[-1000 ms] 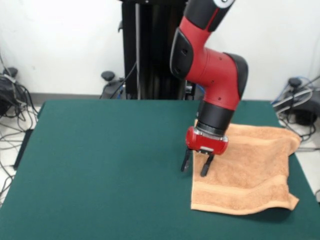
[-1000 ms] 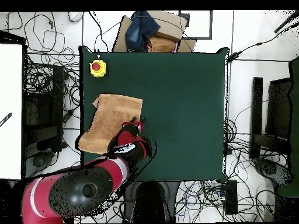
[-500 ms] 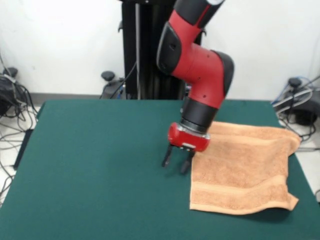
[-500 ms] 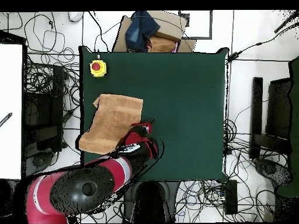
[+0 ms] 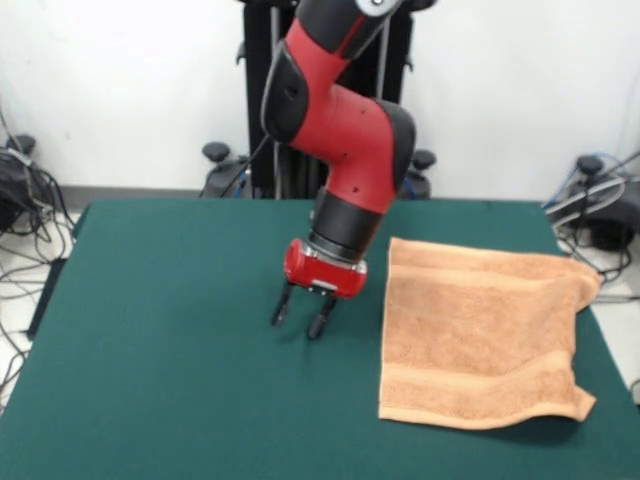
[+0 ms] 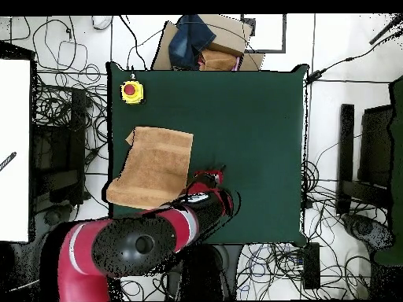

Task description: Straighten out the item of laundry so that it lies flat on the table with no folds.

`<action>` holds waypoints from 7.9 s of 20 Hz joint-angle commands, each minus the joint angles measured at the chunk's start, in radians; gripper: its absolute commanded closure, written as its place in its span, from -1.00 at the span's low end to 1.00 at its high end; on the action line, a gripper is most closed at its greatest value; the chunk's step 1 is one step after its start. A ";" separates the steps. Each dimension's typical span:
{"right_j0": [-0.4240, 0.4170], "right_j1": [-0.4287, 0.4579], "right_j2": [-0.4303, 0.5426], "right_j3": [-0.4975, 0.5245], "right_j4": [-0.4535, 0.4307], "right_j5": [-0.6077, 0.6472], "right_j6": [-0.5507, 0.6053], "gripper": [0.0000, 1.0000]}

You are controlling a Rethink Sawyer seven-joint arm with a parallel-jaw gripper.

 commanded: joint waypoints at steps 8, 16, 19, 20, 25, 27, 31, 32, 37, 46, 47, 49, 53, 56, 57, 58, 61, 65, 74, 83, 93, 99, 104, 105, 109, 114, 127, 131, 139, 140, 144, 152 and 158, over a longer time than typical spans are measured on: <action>-0.164 -0.160 0.348 0.129 -0.228 0.113 0.171 -1.00; -0.211 -0.223 0.417 0.219 -0.237 0.139 0.173 -1.00; -0.179 -0.272 0.410 0.291 -0.196 0.151 0.190 -1.00; -0.163 -0.284 0.403 0.308 -0.180 0.149 0.197 -1.00; -0.076 -0.194 0.414 0.255 -0.055 0.039 0.244 -1.00; -0.049 -0.173 0.425 0.239 -0.006 0.021 0.258 -1.00; -0.022 -0.148 0.441 0.217 0.059 -0.004 0.262 -1.00; -0.018 -0.139 0.443 0.210 0.072 -0.012 0.259 -1.00; -0.020 -0.070 0.452 0.141 0.103 -0.059 0.231 -1.00; -0.053 0.034 0.446 0.012 0.094 -0.129 0.182 -1.00; -0.054 0.040 0.445 0.007 0.093 -0.134 0.179 -1.00; -0.052 0.048 0.440 0.000 0.101 -0.140 0.173 -1.00; -0.045 0.046 0.415 0.001 0.124 -0.122 0.153 -1.00; -0.048 0.038 0.406 0.012 0.119 -0.112 0.147 -1.00; -0.045 0.038 0.401 0.014 0.125 -0.111 0.145 -1.00; -0.040 0.036 0.395 0.019 0.133 -0.109 0.145 -1.00; -0.022 0.018 0.375 0.047 0.158 -0.096 0.147 -1.00; -0.013 0.007 0.361 0.064 0.171 -0.092 0.150 -1.00; 0.042 0.034 0.315 0.076 0.274 -0.134 0.160 1.00; 0.035 0.041 0.321 0.075 0.274 -0.162 0.168 1.00; -0.049 0.010 0.301 0.081 0.116 -0.164 0.127 1.00; -0.098 0.006 0.256 0.070 0.021 -0.175 0.094 1.00; -0.122 -0.018 0.233 0.082 -0.022 -0.161 0.069 1.00; -0.128 -0.021 0.229 0.078 -0.031 -0.156 0.061 1.00; -0.150 -0.026 0.224 0.062 -0.066 -0.143 0.046 1.00; -0.162 -0.037 0.214 0.067 -0.088 -0.128 0.048 1.00; -0.201 -0.102 0.160 0.140 -0.170 -0.131 0.061 1.00; -0.211 -0.105 0.152 0.145 -0.185 -0.135 0.067 1.00; -0.224 -0.081 0.153 0.121 -0.189 -0.146 0.076 1.00; -0.225 -0.075 0.155 0.116 -0.188 -0.148 0.077 1.00; -0.282 0.006 0.234 0.050 -0.203 -0.142 0.108 1.00; -0.268 0.068 0.225 0.032 -0.151 -0.204 0.119 1.00; -0.265 0.070 0.215 0.036 -0.139 -0.217 0.116 1.00</action>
